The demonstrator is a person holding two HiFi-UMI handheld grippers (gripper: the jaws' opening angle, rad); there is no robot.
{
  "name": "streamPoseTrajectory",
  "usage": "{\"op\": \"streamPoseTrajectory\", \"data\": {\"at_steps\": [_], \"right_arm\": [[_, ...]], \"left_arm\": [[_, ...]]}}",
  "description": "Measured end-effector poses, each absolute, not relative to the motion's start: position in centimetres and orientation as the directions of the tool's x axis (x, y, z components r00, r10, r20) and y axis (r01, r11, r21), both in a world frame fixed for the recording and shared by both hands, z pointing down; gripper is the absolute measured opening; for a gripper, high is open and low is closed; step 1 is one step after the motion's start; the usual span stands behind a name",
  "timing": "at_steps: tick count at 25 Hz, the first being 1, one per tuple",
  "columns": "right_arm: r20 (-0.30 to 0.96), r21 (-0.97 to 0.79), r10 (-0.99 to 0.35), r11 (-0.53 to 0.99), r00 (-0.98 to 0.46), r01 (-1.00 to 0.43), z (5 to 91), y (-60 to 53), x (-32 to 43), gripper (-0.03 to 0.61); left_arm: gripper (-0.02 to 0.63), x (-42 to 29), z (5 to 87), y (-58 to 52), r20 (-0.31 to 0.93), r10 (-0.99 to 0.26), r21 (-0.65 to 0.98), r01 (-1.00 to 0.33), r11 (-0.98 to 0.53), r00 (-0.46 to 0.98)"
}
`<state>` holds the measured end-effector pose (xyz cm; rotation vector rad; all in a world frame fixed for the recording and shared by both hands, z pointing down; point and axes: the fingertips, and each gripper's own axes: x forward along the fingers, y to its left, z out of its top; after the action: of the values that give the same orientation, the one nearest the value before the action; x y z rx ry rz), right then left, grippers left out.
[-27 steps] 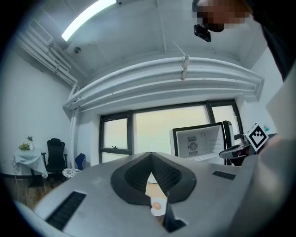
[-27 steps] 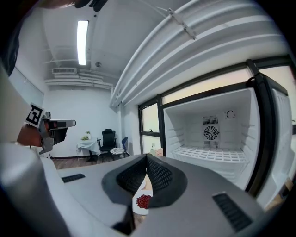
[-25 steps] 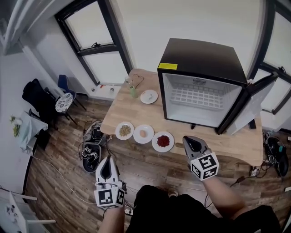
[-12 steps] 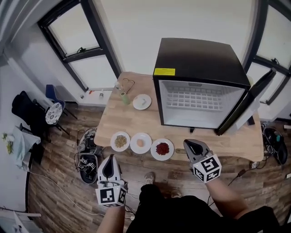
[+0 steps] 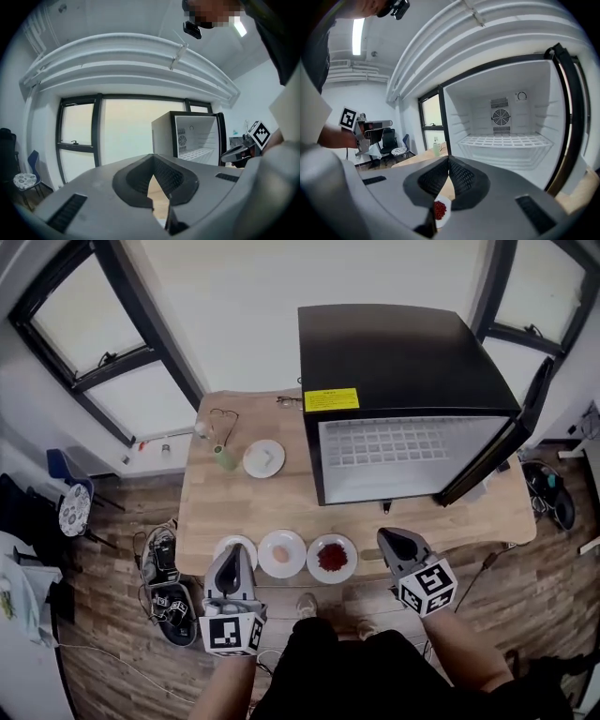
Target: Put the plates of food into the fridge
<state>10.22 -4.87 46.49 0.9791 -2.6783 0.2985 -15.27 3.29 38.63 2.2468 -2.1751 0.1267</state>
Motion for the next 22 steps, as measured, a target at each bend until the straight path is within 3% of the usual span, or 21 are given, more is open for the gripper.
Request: {"op": "streamPoseTrajectory", "data": {"at_steps": [8,22], "right_arm": [[0.413,-0.099,-0.671,0.639,-0.616,-0.763,49.7,-5.5,9.2,0.021],[0.38,-0.219,-0.753,0.492,-0.538,-0.843,53.2,-1.9,7.1,0.021]], "left_arm": [[0.003,-16.8,39.8,-1.4,0.048,-0.984,-0.018,-0.984,-0.175,0.174],[0.003,-15.0,44.3,-5.3,0.122,-0.891,-0.013,-0.896,-0.443,0.438]]}}
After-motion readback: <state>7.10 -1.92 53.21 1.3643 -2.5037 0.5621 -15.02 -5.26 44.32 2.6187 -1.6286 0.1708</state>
